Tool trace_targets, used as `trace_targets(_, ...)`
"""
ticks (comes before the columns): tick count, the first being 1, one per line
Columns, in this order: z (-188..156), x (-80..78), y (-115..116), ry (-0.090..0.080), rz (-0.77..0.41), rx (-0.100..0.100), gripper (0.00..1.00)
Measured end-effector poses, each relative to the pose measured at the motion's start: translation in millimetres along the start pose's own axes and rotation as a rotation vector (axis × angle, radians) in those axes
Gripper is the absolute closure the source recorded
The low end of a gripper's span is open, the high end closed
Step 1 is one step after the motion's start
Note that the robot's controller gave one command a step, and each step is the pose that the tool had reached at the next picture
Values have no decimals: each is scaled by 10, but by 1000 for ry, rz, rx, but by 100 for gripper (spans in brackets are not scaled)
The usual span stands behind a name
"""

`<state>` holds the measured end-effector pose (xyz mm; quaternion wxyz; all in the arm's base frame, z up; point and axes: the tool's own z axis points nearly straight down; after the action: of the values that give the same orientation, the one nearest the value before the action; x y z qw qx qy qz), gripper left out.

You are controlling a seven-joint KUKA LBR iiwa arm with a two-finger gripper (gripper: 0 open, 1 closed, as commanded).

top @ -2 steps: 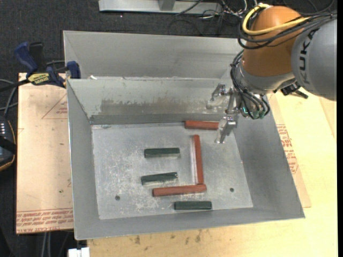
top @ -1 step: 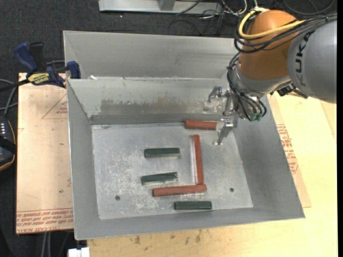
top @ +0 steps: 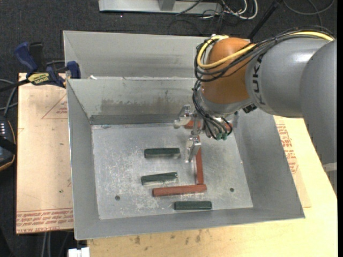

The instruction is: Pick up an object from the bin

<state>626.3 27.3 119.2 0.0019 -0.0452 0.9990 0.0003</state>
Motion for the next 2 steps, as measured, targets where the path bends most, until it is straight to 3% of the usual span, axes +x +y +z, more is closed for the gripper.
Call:
trace_targets(1,375,-79,172,-4,-188,-1,100)
trace_targets(2,375,-79,172,-4,-188,-1,100)
